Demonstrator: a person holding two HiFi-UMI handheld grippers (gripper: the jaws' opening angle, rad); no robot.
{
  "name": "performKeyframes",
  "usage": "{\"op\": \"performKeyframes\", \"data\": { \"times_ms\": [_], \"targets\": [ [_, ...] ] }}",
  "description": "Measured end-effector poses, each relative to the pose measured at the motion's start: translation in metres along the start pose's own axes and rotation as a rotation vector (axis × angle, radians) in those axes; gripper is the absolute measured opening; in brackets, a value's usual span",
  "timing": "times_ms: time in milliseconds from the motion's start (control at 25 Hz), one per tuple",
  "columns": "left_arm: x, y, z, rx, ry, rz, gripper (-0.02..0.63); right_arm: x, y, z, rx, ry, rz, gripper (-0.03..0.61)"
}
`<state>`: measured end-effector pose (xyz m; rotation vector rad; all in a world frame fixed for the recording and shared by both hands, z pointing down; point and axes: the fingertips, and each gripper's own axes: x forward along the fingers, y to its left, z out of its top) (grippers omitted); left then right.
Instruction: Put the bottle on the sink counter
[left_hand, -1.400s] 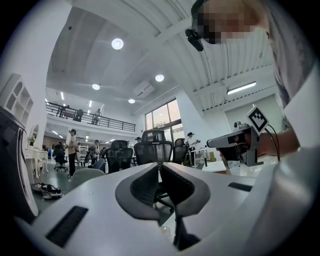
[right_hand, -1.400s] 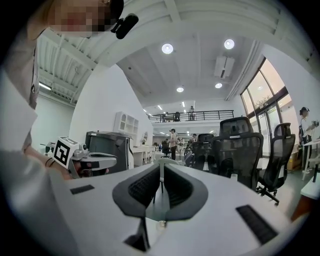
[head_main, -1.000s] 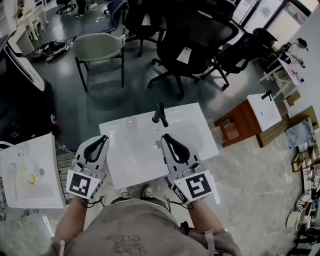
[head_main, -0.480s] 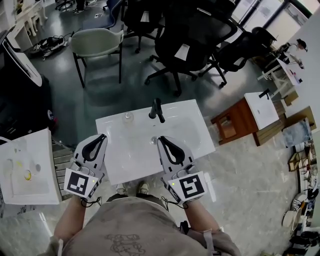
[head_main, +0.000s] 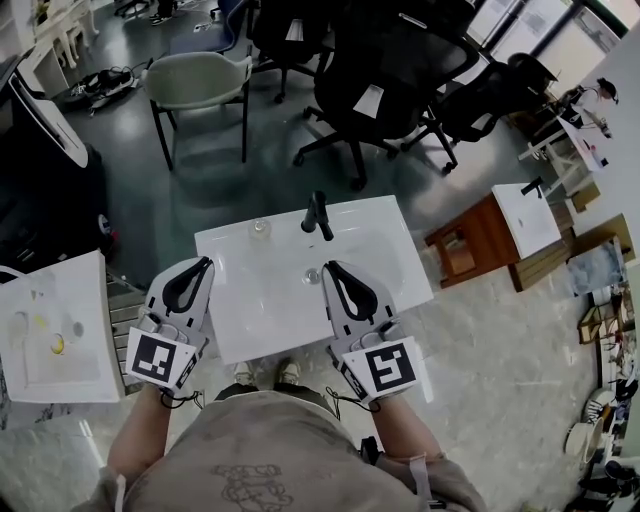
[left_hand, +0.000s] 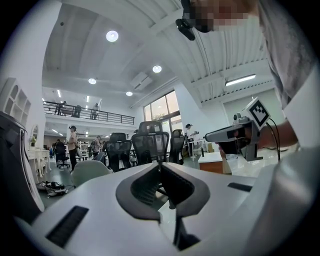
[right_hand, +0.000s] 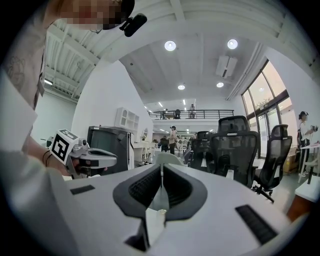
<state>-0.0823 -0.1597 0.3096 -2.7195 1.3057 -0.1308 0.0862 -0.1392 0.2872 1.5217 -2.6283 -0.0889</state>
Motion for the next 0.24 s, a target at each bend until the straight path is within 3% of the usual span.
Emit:
{"op": "performKeyframes", "data": {
  "times_ms": [240],
  "targets": [
    [-0.0002,-0.0004,0.0044,-0.001,0.000,0.002,0.029,0.0008,0.0037,0.0031,-0.016,0.004,0.012,0.037]
  ]
}}
